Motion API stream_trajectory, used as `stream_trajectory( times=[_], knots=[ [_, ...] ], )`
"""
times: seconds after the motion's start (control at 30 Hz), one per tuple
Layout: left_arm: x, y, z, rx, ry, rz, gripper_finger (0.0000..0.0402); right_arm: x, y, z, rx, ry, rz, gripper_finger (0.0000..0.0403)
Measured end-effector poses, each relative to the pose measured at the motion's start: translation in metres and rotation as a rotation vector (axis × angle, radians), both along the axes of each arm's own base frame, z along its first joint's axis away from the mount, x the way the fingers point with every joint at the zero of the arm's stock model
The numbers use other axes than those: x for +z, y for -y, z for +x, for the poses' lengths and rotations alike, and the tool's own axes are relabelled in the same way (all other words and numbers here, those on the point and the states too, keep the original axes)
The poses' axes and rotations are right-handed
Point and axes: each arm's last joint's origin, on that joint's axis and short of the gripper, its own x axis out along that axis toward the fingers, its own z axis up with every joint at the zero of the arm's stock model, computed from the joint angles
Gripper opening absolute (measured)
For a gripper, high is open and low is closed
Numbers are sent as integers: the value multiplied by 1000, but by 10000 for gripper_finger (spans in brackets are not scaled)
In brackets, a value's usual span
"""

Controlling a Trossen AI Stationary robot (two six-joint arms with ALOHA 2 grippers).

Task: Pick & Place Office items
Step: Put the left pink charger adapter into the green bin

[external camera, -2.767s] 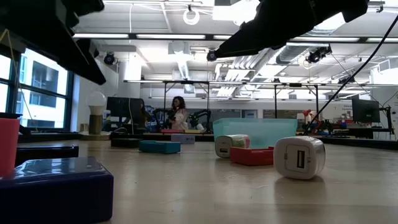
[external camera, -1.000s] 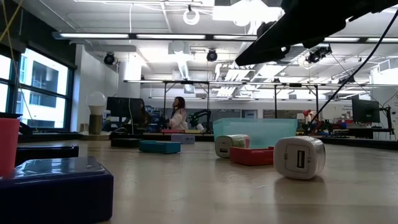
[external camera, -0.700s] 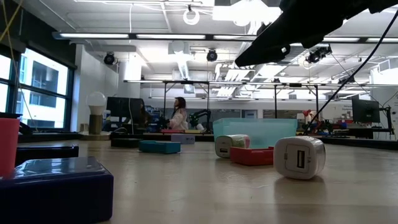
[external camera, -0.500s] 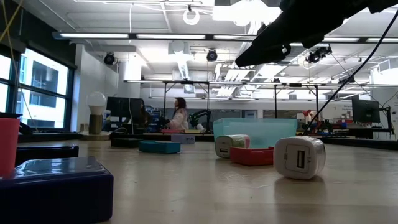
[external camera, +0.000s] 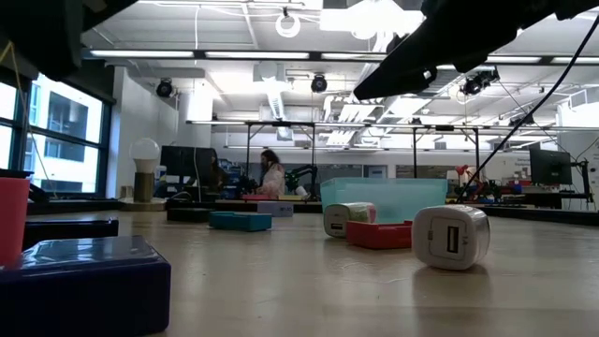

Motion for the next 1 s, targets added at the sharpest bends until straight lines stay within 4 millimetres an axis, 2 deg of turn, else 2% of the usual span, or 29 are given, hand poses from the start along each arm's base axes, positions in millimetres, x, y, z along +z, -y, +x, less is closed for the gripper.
stream_trajectory(
  times=[0.23, 0.4, 1.0],
  knots=[
    [-2, -4, -2, 14, -39, 30, 257, 0, 0, 0, 1, 0, -2, 320],
    [-8, -10, -7, 98, -118, 48, 257, 0, 0, 0, 1, 1, -2, 320],
    [-15, -7, -7, 66, -131, 76, 257, 0, -1, 0, 13, -7, 28, 320]
  ],
)
